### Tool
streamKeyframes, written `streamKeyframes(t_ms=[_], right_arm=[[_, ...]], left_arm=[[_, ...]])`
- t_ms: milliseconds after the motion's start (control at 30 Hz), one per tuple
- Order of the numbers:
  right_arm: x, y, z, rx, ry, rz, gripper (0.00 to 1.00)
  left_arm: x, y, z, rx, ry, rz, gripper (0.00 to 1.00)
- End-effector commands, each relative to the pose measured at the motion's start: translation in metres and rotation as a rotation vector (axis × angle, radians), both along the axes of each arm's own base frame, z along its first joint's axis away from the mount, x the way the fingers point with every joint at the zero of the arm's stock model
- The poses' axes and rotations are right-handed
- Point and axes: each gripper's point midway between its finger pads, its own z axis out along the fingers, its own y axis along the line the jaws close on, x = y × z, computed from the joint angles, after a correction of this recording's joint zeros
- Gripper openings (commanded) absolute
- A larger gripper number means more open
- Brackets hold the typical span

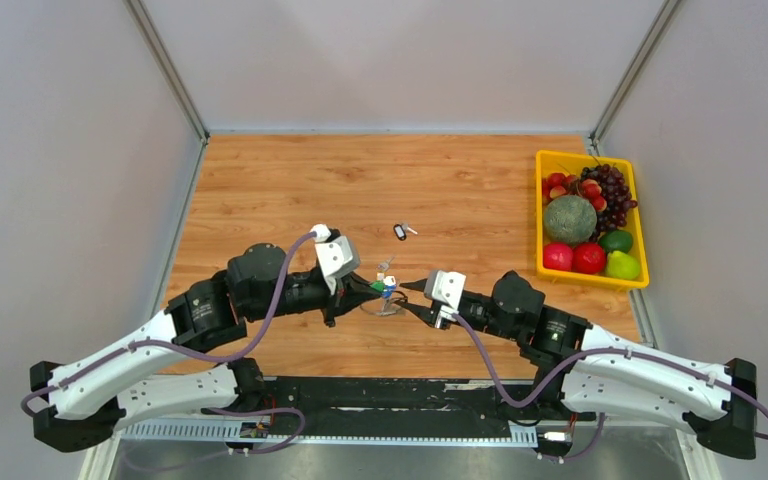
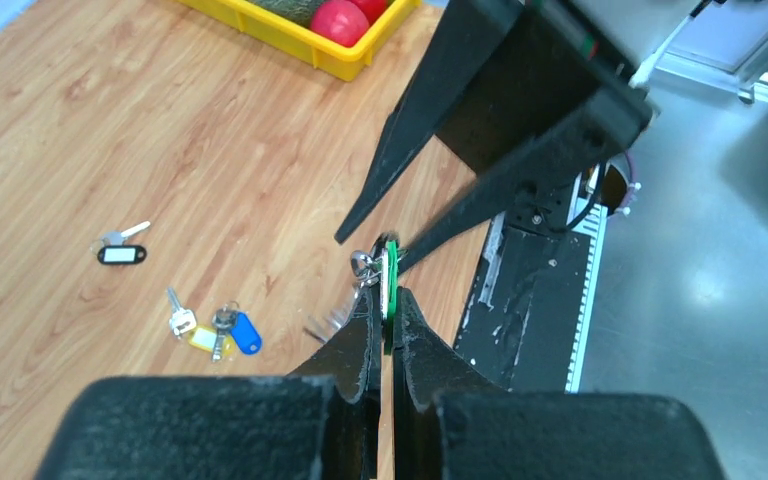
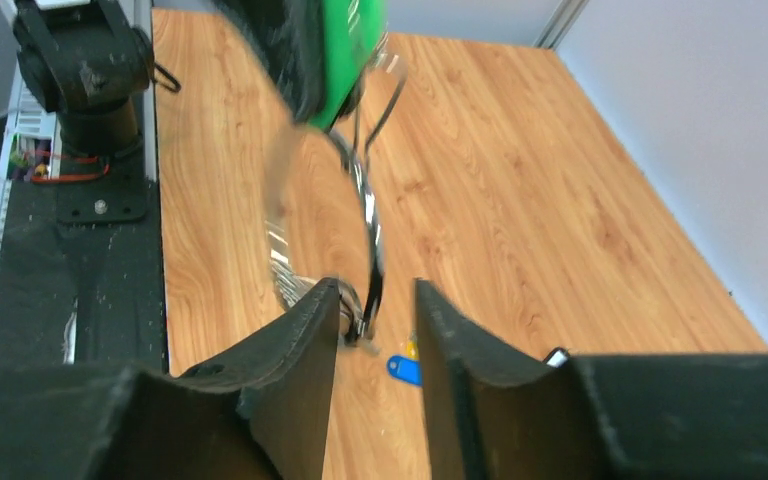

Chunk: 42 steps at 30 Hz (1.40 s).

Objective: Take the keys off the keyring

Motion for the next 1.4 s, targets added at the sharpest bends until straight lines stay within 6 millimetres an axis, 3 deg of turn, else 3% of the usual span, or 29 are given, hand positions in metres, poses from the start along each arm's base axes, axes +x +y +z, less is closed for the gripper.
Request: streamKeyframes(t_ms=[0, 200, 533, 733, 933, 1233, 1367], right_arm=[[-0.005, -0.003, -0.004, 0.075, 0.053, 0.002, 0.41], [-0.012, -0.011, -0.004, 0.175, 0.041, 0.019, 0.45], [-0.027, -0.044, 0.025, 0.338, 0.009, 0.026, 0.57], [-0.023, -0.044, 0.013, 0.337, 0.064, -0.006, 0.57], [-0.025, -0.04, 0.011, 0.366, 0.126, 0.003, 0.58], [-0.009, -0.058, 0.002, 0.396, 0.112, -0.114, 0.59], [-0.004, -0.06, -0.005, 0.381, 0.103, -0.144, 0.59]], left_arm=[[-0.001, -0.004, 0.01, 0.092, 0.01, -0.036, 0.0], [-0.005, -0.023, 0.01, 0.132, 0.111, -0.071, 0.0], [-0.015, -0.042, 0.005, 0.13, 0.224, -0.131, 0.0], [-0.019, -0.047, 0.008, 0.169, 0.333, -0.126, 0.0], [-0.01, -0.048, -0.002, 0.216, 0.642, -0.06, 0.0], [-0.005, -0.06, -0.016, 0.235, 0.876, -0.014, 0.0], [-0.009, -0.067, -0.011, 0.187, 0.964, -0.034, 0.0]])
